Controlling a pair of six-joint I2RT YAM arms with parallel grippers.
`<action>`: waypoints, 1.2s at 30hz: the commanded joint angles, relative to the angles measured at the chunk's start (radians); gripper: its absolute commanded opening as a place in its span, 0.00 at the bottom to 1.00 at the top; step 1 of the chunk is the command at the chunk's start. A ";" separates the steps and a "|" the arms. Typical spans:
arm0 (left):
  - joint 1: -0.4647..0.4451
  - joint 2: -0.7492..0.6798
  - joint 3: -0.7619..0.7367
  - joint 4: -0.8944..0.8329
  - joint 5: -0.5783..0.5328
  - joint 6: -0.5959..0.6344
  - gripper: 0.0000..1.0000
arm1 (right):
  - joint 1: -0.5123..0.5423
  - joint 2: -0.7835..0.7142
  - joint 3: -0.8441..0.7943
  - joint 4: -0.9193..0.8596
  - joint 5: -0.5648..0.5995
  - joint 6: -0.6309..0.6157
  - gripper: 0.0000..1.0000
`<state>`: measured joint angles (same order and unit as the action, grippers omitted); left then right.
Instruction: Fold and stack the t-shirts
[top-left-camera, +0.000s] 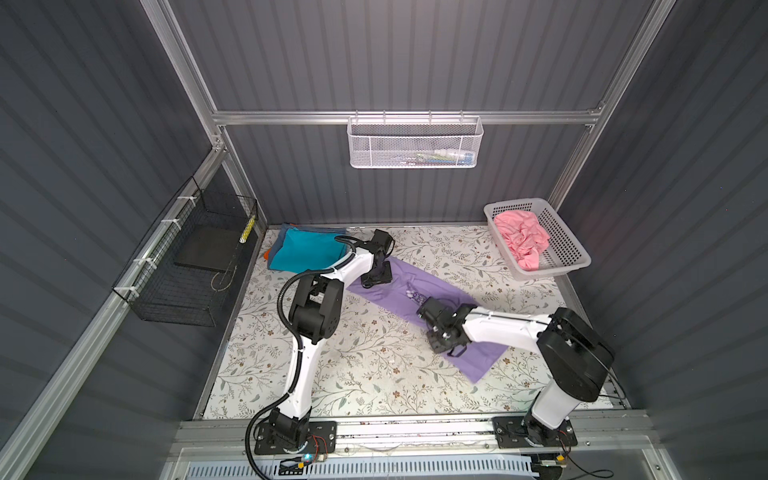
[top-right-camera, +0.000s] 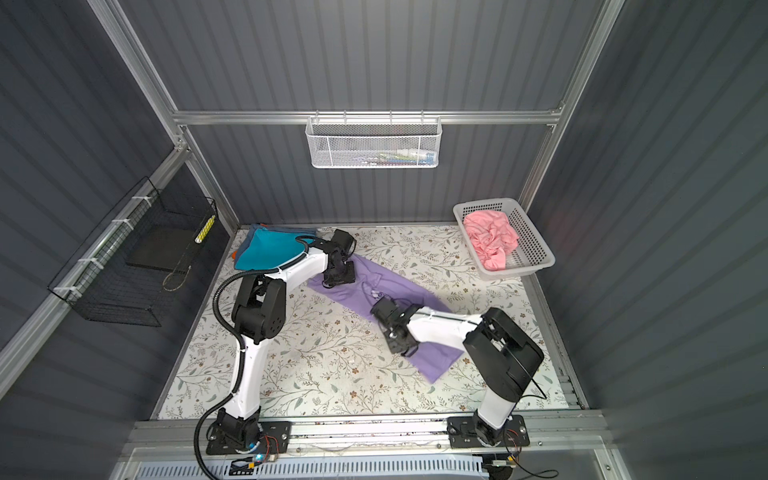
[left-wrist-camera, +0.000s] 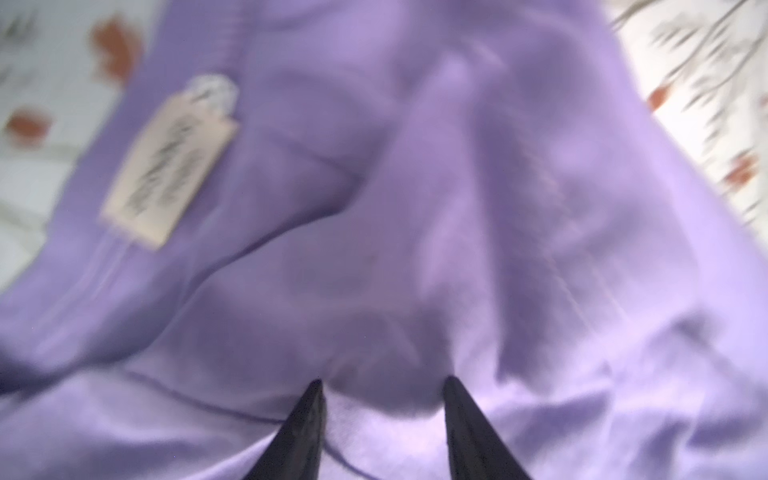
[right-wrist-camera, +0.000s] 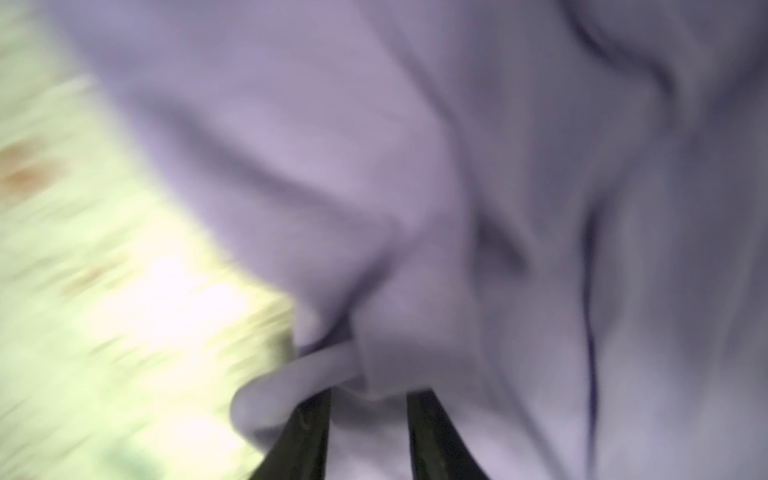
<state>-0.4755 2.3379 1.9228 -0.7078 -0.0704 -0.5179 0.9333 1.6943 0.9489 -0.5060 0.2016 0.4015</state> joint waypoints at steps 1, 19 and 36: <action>-0.008 0.150 0.095 -0.015 0.089 0.051 0.48 | 0.126 0.042 0.027 0.009 -0.117 -0.024 0.35; -0.043 0.223 0.457 0.065 0.357 0.030 0.59 | 0.100 -0.115 0.143 0.098 -0.172 0.047 0.36; -0.040 -0.749 -0.427 0.001 0.027 0.052 0.58 | 0.114 -0.623 -0.325 -0.081 -0.111 0.358 0.44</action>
<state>-0.4973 1.6180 1.6665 -0.6060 0.0376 -0.4564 1.0359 1.1152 0.6716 -0.5400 0.1162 0.6666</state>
